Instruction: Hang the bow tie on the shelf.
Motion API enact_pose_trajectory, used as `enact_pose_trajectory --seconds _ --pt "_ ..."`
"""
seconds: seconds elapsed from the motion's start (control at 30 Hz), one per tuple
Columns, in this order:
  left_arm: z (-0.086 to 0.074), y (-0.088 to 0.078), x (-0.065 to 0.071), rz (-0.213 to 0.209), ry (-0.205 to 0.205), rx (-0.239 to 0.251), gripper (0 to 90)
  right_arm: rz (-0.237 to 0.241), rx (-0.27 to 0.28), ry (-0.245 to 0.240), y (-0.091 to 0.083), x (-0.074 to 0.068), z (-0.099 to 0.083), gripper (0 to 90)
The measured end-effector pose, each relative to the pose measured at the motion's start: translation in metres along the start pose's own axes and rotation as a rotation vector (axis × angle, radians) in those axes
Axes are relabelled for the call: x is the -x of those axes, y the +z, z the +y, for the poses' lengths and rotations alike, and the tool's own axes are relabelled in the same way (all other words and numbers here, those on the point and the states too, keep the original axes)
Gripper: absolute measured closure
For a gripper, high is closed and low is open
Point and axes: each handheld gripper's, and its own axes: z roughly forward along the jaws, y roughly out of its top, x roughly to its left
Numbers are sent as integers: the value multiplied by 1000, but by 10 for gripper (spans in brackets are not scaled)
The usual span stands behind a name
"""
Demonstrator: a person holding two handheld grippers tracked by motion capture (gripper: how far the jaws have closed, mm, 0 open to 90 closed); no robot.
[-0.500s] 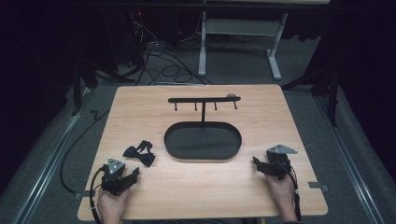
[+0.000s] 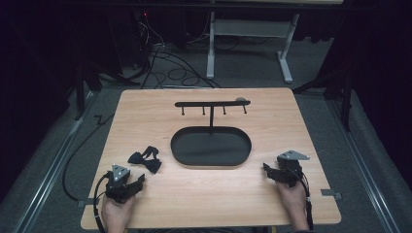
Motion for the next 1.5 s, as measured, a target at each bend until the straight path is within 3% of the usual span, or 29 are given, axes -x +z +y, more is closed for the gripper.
enact_pose_trajectory --seconds 1.0,1.27,1.5 --pt "0 0 1 3 -9 -1 398 -2 -1 5 1 -1 1 372" --pt "0 -3 -6 -29 -49 7 398 5 1 -7 1 -2 1 365" --pt "4 -15 -6 -35 -54 38 400 6 1 -7 1 -2 1 364"
